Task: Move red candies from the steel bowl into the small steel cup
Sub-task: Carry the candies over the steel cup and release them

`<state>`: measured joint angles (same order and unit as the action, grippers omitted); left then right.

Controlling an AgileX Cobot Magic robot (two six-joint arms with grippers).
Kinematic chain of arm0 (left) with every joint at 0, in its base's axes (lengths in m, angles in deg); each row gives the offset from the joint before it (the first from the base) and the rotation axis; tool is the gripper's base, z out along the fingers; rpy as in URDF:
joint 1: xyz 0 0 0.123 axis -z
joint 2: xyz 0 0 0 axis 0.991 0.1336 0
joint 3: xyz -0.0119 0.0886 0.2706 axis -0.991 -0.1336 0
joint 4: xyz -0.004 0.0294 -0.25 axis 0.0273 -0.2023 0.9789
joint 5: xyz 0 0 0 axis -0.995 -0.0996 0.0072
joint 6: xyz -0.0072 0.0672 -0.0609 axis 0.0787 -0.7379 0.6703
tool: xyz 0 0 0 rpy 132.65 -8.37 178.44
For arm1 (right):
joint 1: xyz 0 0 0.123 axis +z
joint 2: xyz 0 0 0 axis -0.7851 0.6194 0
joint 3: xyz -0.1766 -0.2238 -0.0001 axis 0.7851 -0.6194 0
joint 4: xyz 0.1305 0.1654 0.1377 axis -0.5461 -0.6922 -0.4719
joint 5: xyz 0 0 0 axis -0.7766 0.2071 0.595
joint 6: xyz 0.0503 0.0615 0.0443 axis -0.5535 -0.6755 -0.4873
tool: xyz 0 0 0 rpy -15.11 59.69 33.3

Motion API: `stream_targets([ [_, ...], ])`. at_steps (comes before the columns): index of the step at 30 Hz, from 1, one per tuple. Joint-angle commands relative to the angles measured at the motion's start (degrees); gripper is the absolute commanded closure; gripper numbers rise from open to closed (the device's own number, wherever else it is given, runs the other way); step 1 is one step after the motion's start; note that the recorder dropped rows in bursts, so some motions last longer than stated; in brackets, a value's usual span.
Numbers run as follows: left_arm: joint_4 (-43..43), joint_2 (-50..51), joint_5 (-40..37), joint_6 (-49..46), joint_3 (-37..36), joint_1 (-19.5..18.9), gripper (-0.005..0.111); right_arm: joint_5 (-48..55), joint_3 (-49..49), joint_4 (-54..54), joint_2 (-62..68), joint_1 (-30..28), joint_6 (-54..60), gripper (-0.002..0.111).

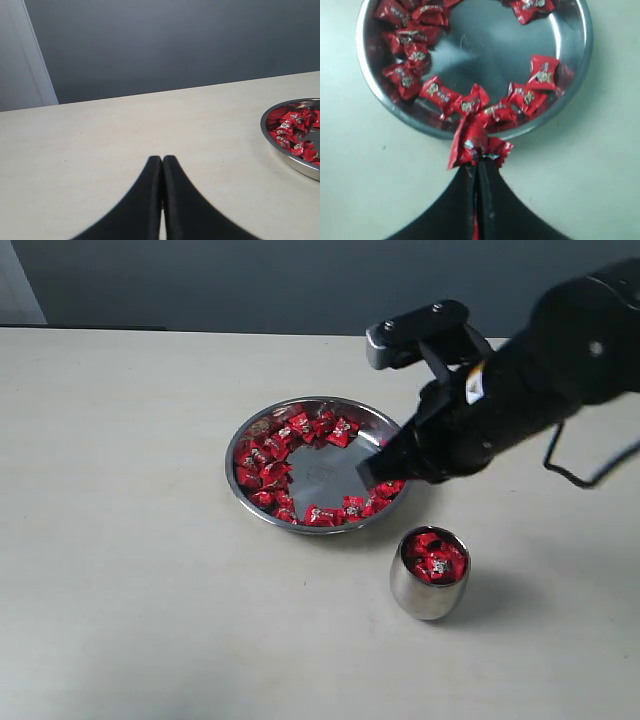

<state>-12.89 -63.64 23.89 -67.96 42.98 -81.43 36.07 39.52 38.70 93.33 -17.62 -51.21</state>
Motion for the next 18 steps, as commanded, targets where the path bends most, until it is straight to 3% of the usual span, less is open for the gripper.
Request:
stream_targets([
  [1,0.23,-0.30,0.33,0.21,-0.14,0.37,0.106,-3.38,-9.27,-3.49,-8.24,-0.33,-0.40,0.109],
  [7,0.23,-0.30,0.33,0.21,-0.14,0.37,0.106,-4.00,-15.16,-4.05,-12.24,-0.33,-0.40,0.109],
  [18,0.23,-0.30,0.33,0.21,-0.14,0.37,0.106,-1.62,-15.89,-4.29,-12.00,-0.33,0.15,0.106],
])
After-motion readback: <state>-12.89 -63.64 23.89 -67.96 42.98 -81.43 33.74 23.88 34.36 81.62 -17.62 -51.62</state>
